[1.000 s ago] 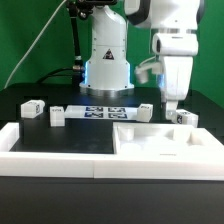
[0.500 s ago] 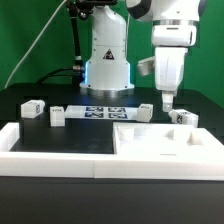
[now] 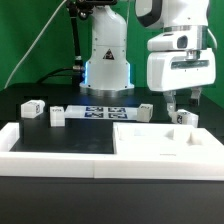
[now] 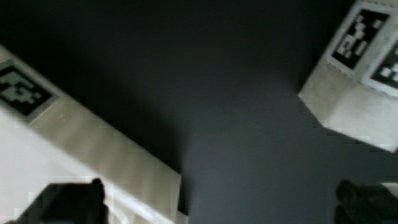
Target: Assemble one leg
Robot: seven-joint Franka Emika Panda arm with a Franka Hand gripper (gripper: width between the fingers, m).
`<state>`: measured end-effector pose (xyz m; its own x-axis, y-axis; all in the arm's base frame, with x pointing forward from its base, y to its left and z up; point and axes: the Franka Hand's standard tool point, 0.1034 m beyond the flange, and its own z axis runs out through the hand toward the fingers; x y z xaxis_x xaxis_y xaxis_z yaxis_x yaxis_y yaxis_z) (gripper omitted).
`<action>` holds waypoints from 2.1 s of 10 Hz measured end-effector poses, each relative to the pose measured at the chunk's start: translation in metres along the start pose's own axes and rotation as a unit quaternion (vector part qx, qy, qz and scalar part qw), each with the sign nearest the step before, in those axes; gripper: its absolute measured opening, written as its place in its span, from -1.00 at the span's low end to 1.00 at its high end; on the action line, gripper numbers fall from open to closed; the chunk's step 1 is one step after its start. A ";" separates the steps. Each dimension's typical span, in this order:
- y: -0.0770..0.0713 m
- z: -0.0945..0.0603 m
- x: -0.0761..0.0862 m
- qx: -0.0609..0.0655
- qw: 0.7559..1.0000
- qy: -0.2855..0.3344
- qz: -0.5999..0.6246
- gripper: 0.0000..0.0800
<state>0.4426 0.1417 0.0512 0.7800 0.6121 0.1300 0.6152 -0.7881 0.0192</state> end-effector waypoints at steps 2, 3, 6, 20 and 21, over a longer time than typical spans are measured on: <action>-0.023 0.006 -0.001 0.009 0.994 0.005 0.110 0.62; -0.022 0.006 0.001 0.010 0.992 0.006 0.129 0.62; -0.022 0.006 0.000 0.014 0.976 0.005 0.217 0.62; -0.048 0.027 -0.020 0.085 0.904 -0.362 0.208 0.62; -0.051 0.031 -0.025 0.091 0.889 -0.398 0.207 0.62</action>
Offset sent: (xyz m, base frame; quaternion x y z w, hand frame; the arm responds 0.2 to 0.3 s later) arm 0.0000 0.0000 0.0000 0.0000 0.0000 0.1938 0.9810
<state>0.3952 0.1680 0.0158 0.7327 0.1807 -0.6561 0.2076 -0.9775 -0.0374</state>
